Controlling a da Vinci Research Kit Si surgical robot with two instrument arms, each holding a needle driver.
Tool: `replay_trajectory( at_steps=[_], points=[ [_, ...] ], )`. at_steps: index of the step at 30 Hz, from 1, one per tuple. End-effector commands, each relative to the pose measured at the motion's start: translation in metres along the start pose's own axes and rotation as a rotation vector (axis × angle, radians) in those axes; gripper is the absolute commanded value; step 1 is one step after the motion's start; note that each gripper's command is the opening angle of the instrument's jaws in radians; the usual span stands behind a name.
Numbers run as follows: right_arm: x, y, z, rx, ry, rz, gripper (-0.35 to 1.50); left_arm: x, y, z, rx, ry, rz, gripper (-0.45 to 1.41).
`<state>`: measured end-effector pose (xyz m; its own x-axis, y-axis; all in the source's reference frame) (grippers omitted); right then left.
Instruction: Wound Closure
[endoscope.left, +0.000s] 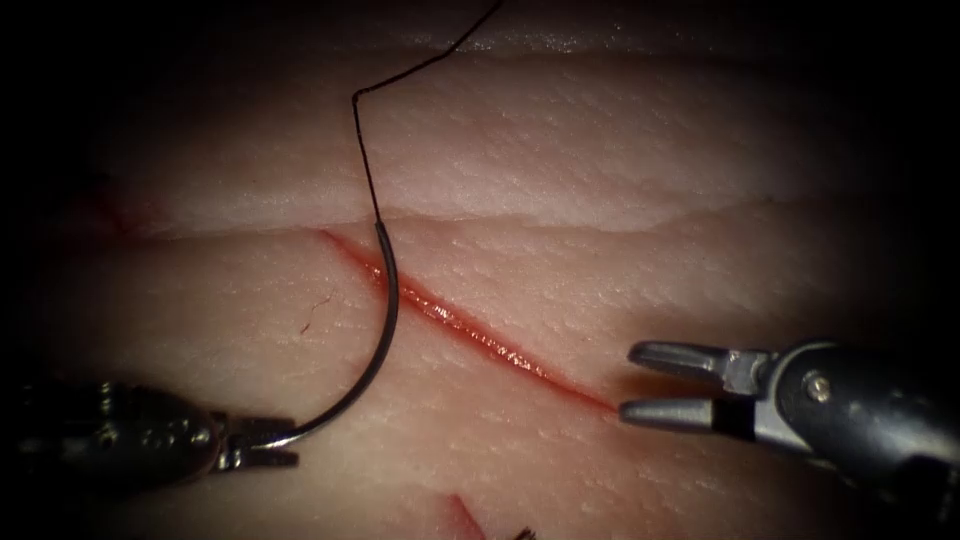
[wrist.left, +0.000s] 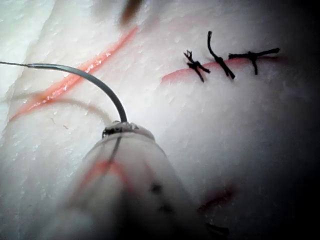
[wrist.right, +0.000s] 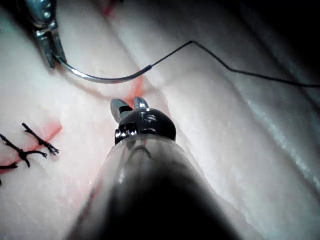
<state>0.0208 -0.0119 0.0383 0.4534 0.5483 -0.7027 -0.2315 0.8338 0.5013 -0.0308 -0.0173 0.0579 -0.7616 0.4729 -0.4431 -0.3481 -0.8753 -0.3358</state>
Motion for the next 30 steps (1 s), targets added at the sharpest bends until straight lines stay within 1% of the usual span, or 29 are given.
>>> replay_trajectory(
  at_steps=[1, 2, 3, 6, 10, 12, 14, 17, 19, 26, 27, 30],
  points=[
    [0.0004, 0.0007, 0.0010, -0.003, 0.009, 0.079, 0.30, 0.0007, -0.0001, 0.0005, 0.027, 0.019, 0.032, -0.27],
    [0.0004, 0.0008, 0.0011, -0.004, 0.018, 0.164, 0.25, 0.0011, -0.0002, 0.0003, 0.047, 0.031, 0.045, -0.27],
    [0.0005, 0.0010, 0.0012, -0.009, 0.036, 0.234, 0.26, 0.0014, -0.0003, 0.0002, 0.062, 0.046, 0.064, -0.27],
    [0.0009, 0.0015, 0.0017, -0.029, 0.086, 0.289, 0.52, 0.0025, -0.0005, 0.0000, 0.119, 0.088, 0.123, -0.21],
    [0.0016, 0.0019, 0.0025, -0.035, 0.094, 0.378, 0.84, 0.0037, -0.0003, 0.0002, 0.210, 0.101, 0.206, -0.22],
    [0.0020, 0.0021, 0.0028, -0.037, 0.094, 0.406, 1.00, 0.0040, -0.0002, 0.0004, 0.236, 0.097, 0.236, -0.22],
    [0.0024, 0.0022, 0.0033, -0.037, 0.093, 0.446, 1.12, 0.0042, -0.0001, 0.0006, 0.263, 0.097, 0.254, -0.22],
    [0.0030, 0.0026, 0.0037, -0.039, 0.091, 0.514, 1.22, 0.0044, 0.0000, 0.0007, 0.308, 0.093, 0.292, -0.22],
    [0.0034, 0.0029, 0.0039, -0.040, 0.090, 0.550, 1.26, 0.0045, 0.0001, 0.0008, 0.330, 0.089, 0.310, -0.21],
    [0.0043, 0.0034, 0.0051, -0.040, 0.093, 0.692, 1.26, 0.0050, 0.0003, 0.0008, 0.414, 0.080, 0.394, -0.21],
    [0.0044, 0.0034, 0.0053, -0.040, 0.090, 0.711, 1.26, 0.0050, 0.0003, 0.0008, 0.422, 0.080, 0.407, -0.17],
    [0.0046, 0.0035, 0.0059, -0.036, 0.077, 0.777, 1.34, 0.0053, 0.0005, 0.0007, 0.456, 0.083, 0.438, -0.21]
  ],
)
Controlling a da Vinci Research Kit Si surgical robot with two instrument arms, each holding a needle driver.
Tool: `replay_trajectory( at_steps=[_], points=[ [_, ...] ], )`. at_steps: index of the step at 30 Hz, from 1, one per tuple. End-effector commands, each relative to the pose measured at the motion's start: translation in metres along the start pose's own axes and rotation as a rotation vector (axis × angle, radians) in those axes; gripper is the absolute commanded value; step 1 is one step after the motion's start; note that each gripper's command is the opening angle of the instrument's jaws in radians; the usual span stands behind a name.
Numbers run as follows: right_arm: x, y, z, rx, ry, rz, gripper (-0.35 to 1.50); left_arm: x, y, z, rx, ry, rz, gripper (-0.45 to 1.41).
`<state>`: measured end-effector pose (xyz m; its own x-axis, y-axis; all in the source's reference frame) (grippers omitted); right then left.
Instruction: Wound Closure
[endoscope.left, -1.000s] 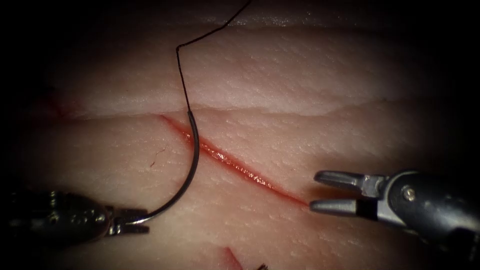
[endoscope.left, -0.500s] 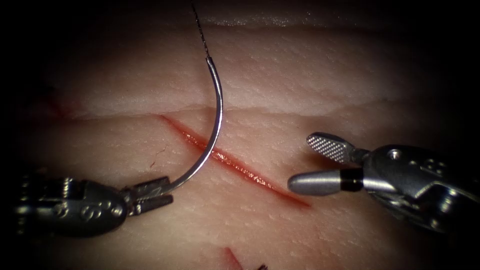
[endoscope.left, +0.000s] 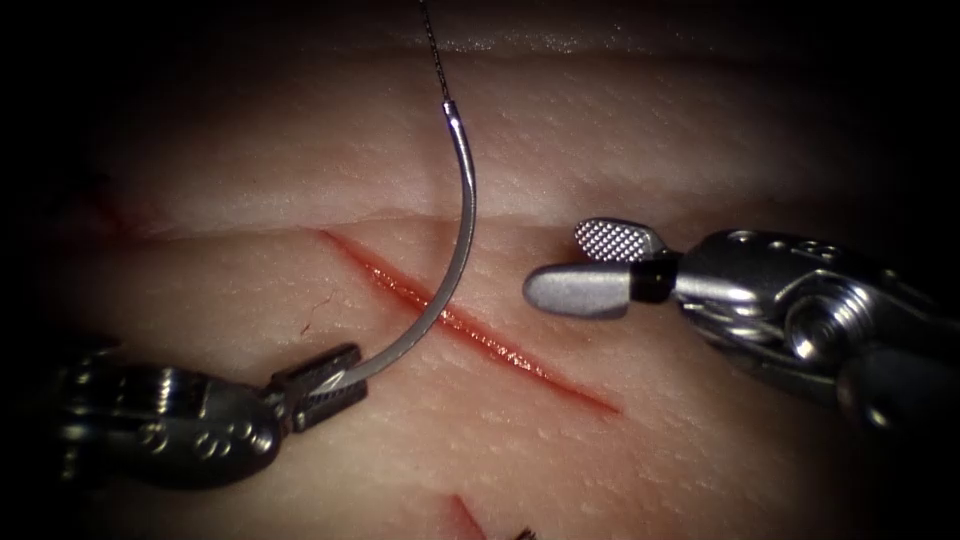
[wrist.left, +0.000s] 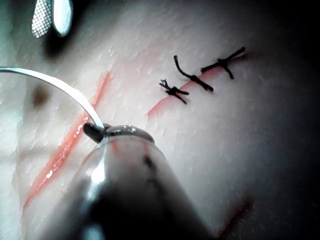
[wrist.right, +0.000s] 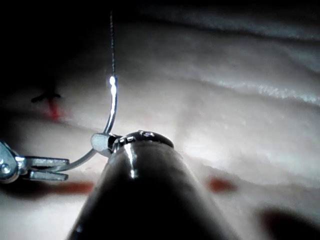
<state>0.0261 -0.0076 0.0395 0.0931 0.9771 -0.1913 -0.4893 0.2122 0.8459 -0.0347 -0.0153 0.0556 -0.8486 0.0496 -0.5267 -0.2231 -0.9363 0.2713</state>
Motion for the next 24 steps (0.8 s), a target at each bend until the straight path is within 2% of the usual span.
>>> replay_trajectory(
  at_steps=[1, 10, 24],
  points=[
    [0.0009, -0.0002, 0.0012, 0.002, 0.001, 0.015, 1.36, 0.0004, 0.0002, 0.0006, 0.006, 0.000, 0.006, -0.21],
    [0.0015, -0.0004, 0.0027, -0.013, 0.000, 0.022, 1.39, 0.0013, 0.0001, 0.0001, 0.054, -0.003, 0.066, -0.19],
    [0.0021, -0.0015, 0.0053, -0.040, -0.001, 0.021, 1.41, 0.0016, 0.0002, 0.0001, 0.060, -0.009, 0.089, -0.17]
  ],
)
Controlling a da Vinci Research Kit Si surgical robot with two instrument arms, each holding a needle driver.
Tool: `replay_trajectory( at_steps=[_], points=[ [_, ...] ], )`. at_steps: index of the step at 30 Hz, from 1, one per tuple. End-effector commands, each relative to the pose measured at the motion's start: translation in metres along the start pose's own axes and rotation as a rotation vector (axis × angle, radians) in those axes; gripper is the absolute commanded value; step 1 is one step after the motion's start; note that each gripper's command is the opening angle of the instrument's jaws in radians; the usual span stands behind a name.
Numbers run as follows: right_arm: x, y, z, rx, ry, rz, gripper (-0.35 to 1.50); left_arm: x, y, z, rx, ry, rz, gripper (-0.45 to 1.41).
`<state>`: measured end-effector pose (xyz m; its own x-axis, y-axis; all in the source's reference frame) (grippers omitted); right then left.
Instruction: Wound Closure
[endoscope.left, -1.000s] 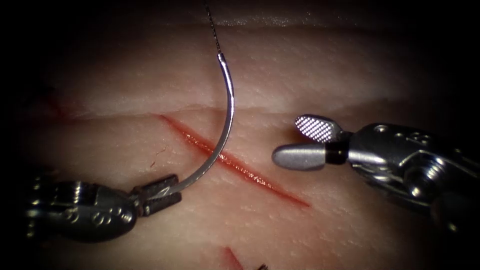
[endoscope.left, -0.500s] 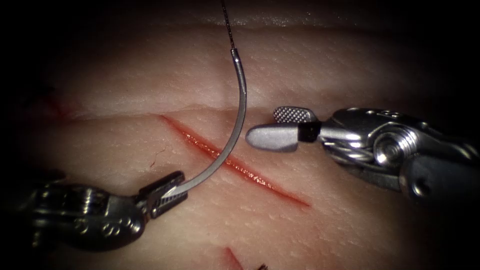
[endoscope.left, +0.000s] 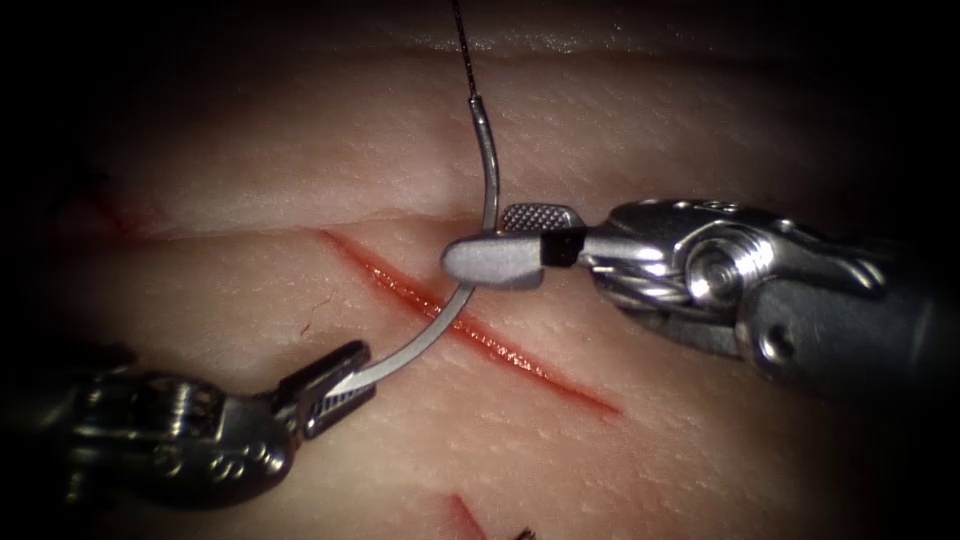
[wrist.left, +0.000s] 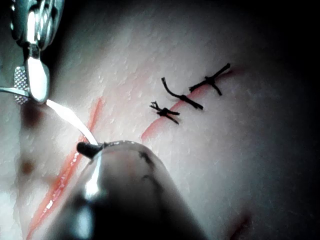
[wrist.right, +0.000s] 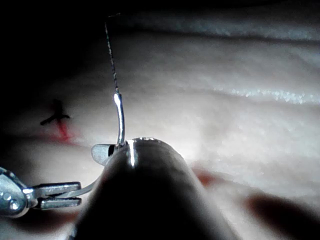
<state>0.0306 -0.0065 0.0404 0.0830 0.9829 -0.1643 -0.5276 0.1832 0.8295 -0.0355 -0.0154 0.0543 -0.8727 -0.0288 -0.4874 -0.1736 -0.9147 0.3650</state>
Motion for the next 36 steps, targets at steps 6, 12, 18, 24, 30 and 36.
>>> replay_trajectory(
  at_steps=[6, 12, 18, 24, 30, 36],
  points=[
    [0.0009, -0.0002, 0.0011, 0.001, 0.022, -0.094, 0.97, 0.0004, 0.0004, 0.0006, -0.010, 0.039, 0.005, -0.19],
    [0.0011, 0.0001, 0.0007, 0.012, 0.082, -0.187, -0.35, 0.0005, 0.0005, 0.0006, -0.017, 0.064, 0.004, -0.17],
    [0.0015, 0.0002, 0.0005, 0.001, 0.097, -0.241, -0.35, 0.0007, 0.0006, 0.0007, -0.051, 0.163, -0.113, 0.21],
    [0.0014, 0.0005, -0.0002, 0.001, 0.109, -0.330, -0.35, 0.0006, -0.0002, -0.0001, -0.112, 0.234, -0.249, 0.79],
    [0.0013, 0.0011, -0.0015, 0.024, 0.111, -0.490, -0.35, 0.0005, -0.0024, -0.0014, -0.310, 0.317, -0.442, 1.12],
    [0.0015, 0.0010, -0.0027, 0.109, 0.132, -0.701, -0.35, 0.0003, -0.0044, -0.0020, -0.499, 0.376, -0.612, 1.12]
  ],
)
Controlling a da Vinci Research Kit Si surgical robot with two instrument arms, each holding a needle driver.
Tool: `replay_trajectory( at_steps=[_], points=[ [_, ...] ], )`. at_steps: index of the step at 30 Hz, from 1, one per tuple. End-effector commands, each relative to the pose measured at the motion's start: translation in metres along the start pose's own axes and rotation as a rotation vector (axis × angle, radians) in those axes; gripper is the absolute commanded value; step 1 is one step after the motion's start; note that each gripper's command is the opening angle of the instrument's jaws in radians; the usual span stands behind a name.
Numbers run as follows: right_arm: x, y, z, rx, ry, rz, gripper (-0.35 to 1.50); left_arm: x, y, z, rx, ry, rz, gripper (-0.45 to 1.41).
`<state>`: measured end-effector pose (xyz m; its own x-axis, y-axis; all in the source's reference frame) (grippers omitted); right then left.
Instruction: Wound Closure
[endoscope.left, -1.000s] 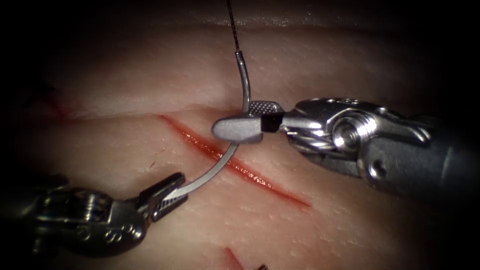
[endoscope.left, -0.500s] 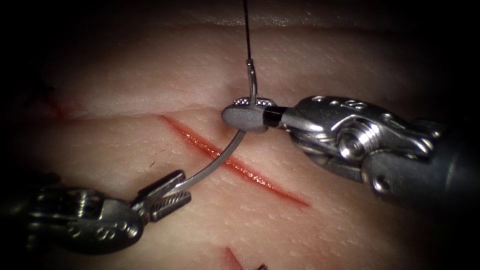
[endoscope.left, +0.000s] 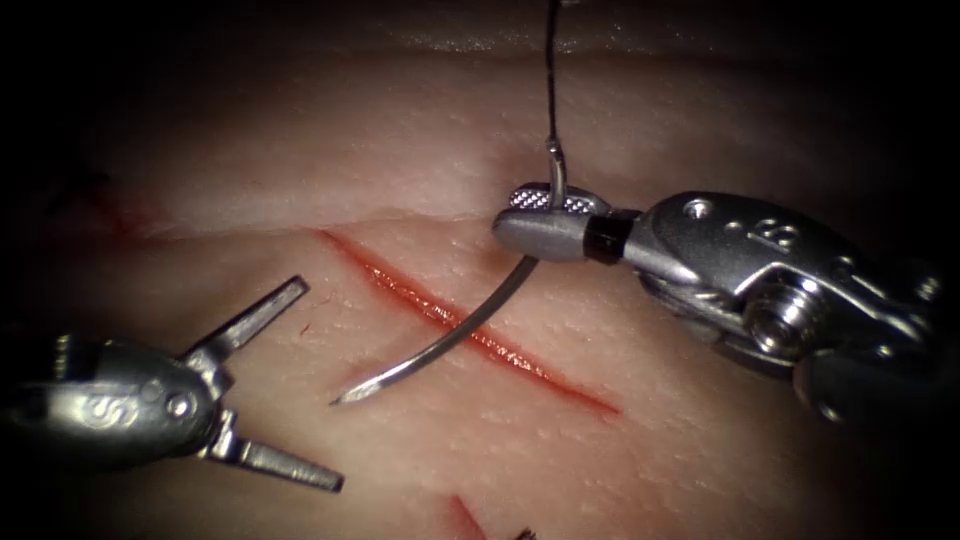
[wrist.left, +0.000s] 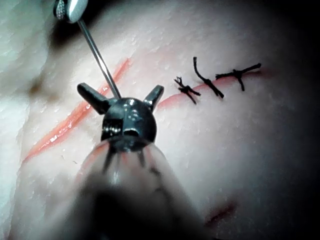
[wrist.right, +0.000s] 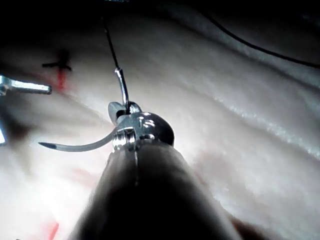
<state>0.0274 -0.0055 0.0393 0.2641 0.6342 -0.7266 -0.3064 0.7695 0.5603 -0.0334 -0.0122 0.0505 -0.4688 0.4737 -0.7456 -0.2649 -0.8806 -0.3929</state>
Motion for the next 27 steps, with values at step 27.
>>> replay_trajectory(
  at_steps=[27],
  points=[
    [0.0015, -0.0012, 0.0006, 0.282, 0.115, -0.371, -0.35, -0.0015, -0.0053, 0.0060, -0.261, -0.113, -0.362, 1.05]
  ],
)
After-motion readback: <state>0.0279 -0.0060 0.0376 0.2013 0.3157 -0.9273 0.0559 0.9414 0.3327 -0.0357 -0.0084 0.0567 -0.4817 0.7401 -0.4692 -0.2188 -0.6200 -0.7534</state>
